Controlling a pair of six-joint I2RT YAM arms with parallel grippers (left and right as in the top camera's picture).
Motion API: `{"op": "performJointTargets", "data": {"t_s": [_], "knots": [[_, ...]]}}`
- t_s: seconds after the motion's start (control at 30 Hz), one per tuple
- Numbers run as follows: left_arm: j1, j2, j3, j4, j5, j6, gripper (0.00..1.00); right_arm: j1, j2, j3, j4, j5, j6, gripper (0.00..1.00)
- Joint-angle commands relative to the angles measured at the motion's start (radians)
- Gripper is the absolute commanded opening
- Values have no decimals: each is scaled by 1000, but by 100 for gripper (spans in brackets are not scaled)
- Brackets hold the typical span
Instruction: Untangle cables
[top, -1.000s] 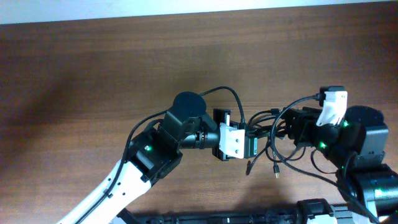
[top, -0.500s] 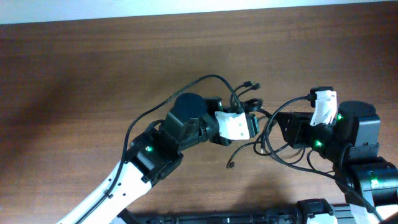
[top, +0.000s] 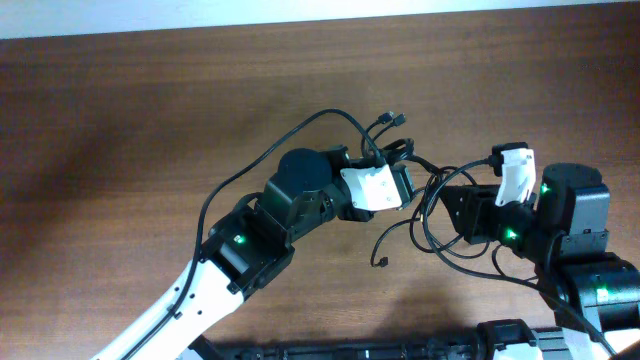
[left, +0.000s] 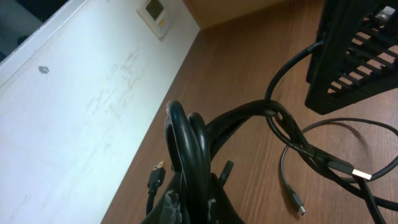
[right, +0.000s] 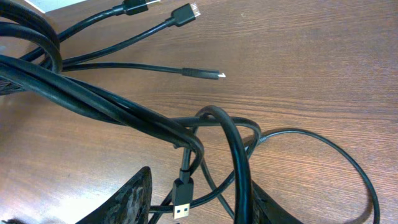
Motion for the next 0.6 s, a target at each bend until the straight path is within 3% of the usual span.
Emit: {"op": "performJointTargets", "data": {"t_s": [0.0,0.23,0.43,0.5,0.57], "knots": [[3,-2,10,3,-119,-60,0,-4,-4,11,-12,113,61,4],[3,-3,10,-20,-175,-86,0,-4,-4,11,-10,325,264,4],[3,-3,10,-19,-175,-86,0,-4,-4,11,31,332,274,7],[3,-3,10,-12,-175,-86,0,-4,-4,11,34,332,274,52],[3,-3,10,-12,-175,-90,0,-4,-4,11,51,319,275,73]]}}
